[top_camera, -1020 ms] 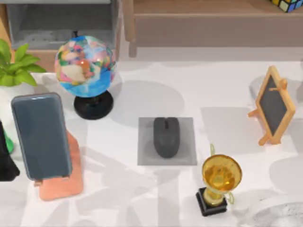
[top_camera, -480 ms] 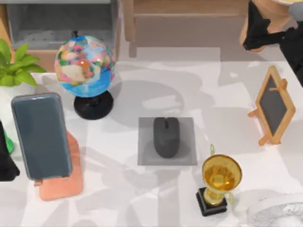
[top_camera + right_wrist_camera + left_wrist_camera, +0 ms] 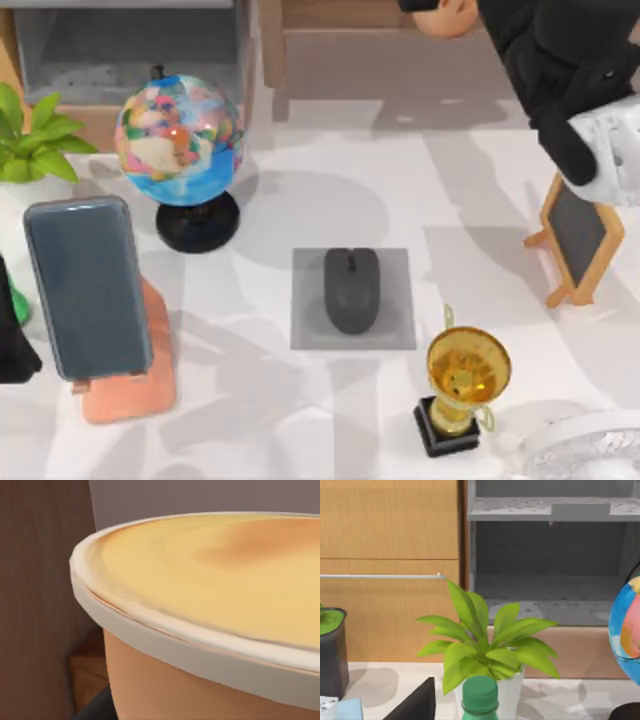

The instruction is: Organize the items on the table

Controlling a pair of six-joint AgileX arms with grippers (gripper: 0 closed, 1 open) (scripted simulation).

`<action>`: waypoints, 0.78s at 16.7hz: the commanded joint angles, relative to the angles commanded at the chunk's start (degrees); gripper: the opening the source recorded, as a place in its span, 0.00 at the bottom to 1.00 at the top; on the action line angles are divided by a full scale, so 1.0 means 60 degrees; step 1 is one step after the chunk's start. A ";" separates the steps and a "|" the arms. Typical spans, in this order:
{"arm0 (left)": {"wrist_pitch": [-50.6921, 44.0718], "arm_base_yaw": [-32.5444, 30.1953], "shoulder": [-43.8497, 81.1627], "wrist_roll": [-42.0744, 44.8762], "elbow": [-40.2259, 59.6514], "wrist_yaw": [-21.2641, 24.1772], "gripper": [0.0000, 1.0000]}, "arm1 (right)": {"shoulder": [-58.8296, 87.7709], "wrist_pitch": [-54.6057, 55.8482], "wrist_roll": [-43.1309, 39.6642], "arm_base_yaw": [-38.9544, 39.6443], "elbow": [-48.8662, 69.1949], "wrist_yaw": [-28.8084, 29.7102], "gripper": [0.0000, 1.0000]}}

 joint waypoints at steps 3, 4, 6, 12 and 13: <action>0.0000 0.0000 0.0000 0.0000 0.0000 0.0000 1.00 | 0.0686 -0.1280 -0.0263 0.0179 0.1615 0.1024 0.00; 0.0000 0.0000 0.0000 0.0000 0.0000 0.0000 1.00 | 0.0934 -0.1656 -0.0359 0.0201 0.2115 0.1318 0.00; 0.0000 0.0000 0.0000 0.0000 0.0000 0.0000 1.00 | 0.1419 -0.2299 -0.0541 0.0208 0.2989 0.1815 0.00; 0.0000 0.0000 0.0000 0.0000 0.0000 0.0000 1.00 | 0.2101 -0.3038 -0.0764 0.0177 0.3935 0.2344 0.00; 0.0000 0.0000 0.0000 0.0000 0.0000 0.0000 1.00 | 0.2101 -0.3038 -0.0764 0.0177 0.3935 0.2344 0.00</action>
